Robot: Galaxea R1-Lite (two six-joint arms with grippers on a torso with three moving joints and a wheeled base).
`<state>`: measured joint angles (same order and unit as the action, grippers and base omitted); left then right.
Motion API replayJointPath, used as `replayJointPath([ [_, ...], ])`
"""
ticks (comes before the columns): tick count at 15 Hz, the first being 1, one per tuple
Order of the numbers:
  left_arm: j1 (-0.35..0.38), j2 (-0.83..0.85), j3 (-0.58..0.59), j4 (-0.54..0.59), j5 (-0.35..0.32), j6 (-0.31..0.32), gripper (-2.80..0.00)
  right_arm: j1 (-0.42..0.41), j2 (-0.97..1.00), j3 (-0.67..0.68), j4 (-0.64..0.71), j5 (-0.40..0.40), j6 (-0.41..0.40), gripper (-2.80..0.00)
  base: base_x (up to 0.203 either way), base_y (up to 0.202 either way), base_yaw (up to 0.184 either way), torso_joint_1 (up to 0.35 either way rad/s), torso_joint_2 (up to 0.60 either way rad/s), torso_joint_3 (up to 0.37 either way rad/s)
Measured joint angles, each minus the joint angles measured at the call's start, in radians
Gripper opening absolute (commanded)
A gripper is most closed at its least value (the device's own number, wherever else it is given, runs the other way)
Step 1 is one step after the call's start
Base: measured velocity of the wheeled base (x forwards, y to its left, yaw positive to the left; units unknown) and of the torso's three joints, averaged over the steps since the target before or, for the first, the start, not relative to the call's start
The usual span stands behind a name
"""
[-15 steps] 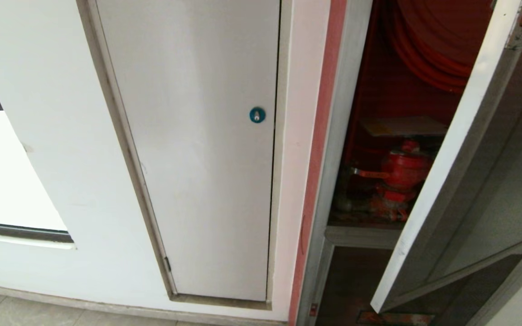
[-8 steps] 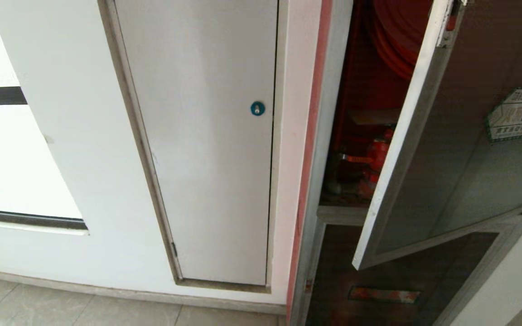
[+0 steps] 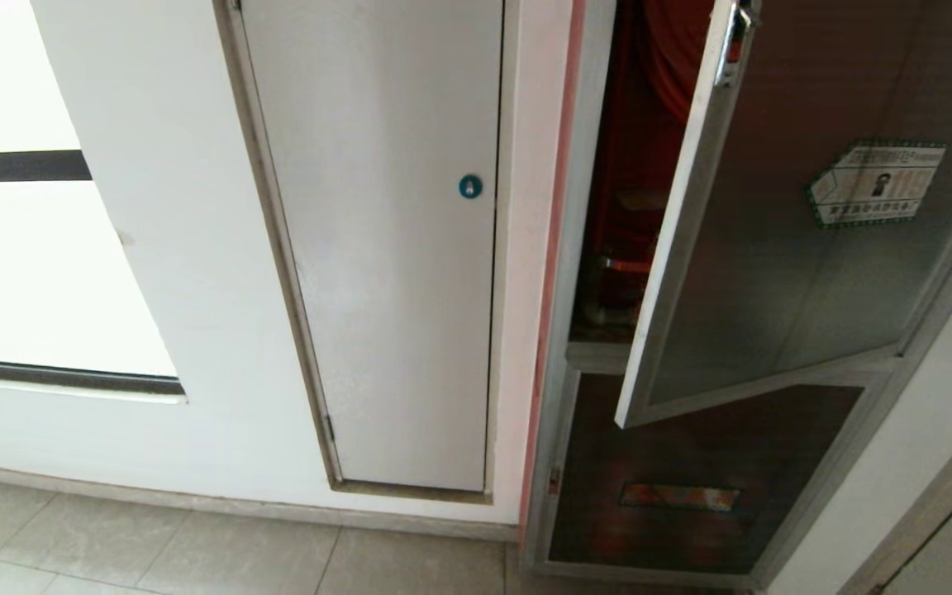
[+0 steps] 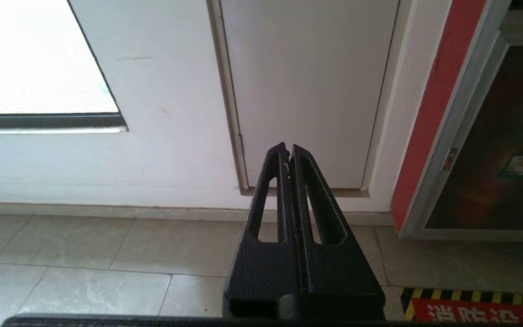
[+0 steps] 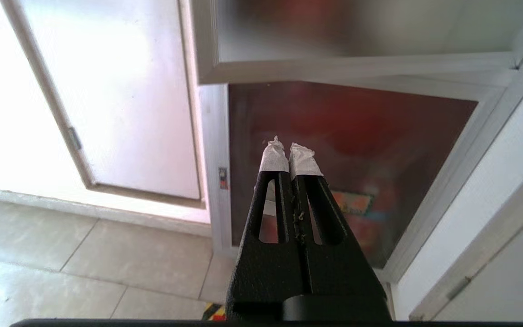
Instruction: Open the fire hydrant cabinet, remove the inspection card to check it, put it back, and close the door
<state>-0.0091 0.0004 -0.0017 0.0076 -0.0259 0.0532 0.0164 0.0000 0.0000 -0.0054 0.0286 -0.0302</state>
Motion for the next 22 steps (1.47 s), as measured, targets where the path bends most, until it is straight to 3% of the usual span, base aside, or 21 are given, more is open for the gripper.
replayJointPath([
  [3, 0.000, 0.000, 0.000, 0.000, 0.000, 0.000, -2.80, 0.000, 0.000, 0.000, 0.000, 0.000, 0.000, -2.80, -0.132, 0.000, 0.003, -0.002, 0.00, 0.003],
  [22, 0.000, 0.000, 0.000, 0.000, 0.008, -0.031, -2.80, 0.000, 0.000, 0.000, 0.000, 0.000, -0.006, -2.80, 0.000, 0.000, 0.000, 0.001, 0.00, 0.000],
])
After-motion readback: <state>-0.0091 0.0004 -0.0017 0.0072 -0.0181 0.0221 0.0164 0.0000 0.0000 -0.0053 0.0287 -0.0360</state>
